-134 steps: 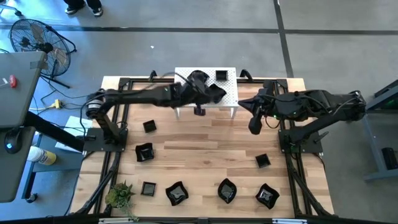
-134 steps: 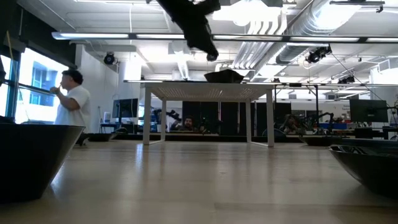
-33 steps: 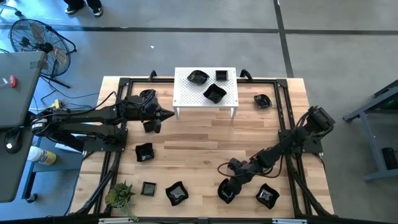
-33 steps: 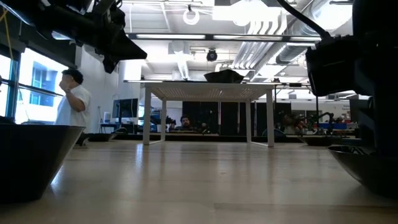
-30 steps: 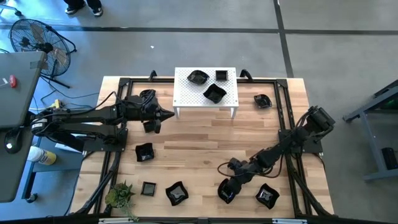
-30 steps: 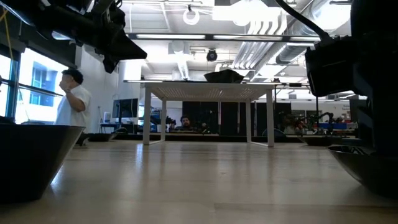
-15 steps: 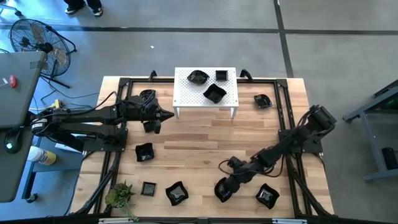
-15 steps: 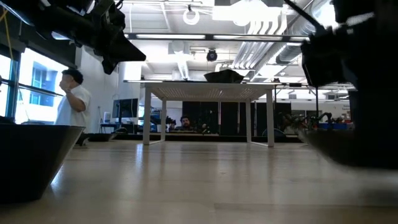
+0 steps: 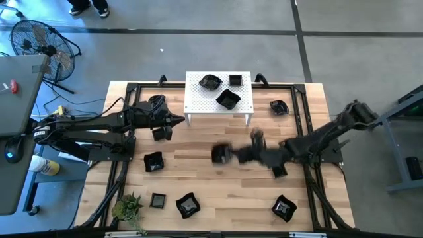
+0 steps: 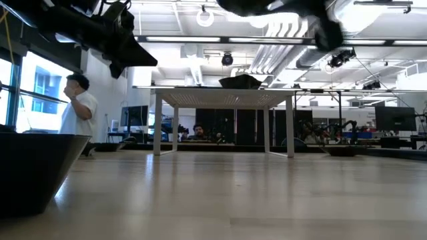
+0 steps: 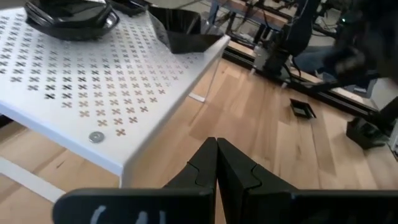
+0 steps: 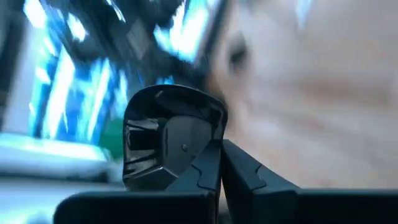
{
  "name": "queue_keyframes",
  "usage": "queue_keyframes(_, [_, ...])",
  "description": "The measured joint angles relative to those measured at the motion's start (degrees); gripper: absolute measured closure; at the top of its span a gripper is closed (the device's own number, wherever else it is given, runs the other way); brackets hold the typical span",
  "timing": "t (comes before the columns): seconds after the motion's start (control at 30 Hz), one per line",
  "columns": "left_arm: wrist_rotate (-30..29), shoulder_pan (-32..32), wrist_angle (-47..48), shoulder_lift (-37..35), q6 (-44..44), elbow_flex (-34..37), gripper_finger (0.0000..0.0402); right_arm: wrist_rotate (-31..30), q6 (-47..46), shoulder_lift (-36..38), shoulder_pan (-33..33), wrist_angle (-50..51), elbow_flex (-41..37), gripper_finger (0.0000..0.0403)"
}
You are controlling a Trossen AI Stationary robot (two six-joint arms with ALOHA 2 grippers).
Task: Pick & Place Mini shaped plates
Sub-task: Stack the leaf-shaped plate on top of the leaf-shaped plate on the shelf
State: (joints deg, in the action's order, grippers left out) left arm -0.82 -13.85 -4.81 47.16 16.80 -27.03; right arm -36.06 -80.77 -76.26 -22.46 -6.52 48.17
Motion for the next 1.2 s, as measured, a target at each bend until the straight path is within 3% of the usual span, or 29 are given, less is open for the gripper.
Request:
queue_keyframes(0.13, [-0.2,0.0,-0.9,0.0,0.0,0.0,0.0401,-6.7,9.2,0.8,9.9,2.7,8.7,0.0400])
queue_keyframes(0.27, [-0.2,0.0,-1.7,0.0,0.1,-0.1,0.0401,-9.0,13.1,-1.1,21.9,7.3,18.6,0.0399])
queue_keyframes(0.4, [-0.2,0.0,-1.6,0.0,0.2,-0.1,0.0401,-7.6,12.6,-6.4,32.7,13.8,28.4,0.0401])
queue_keyframes(0.5, [-0.2,0.0,-1.7,0.0,0.4,-0.1,0.0401,-1.3,9.7,-12.5,38.0,20.2,36.4,0.0401])
queue_keyframes(0.6, [-0.2,0.0,-1.8,0.0,0.4,-0.1,0.0401,2.3,6.7,-19.3,40.4,27.9,44.5,0.0401])
queue_keyframes(0.8, [-0.6,0.0,-2.7,0.0,0.7,-0.1,0.0401,2.5,-2.7,-27.6,41.0,41.5,55.0,0.0401])
queue_keyframes(1.2, [-1.7,0.0,-6.2,0.0,1.7,0.0,0.0401,10.0,-13.7,-31.5,43.8,47.5,56.3,0.0399])
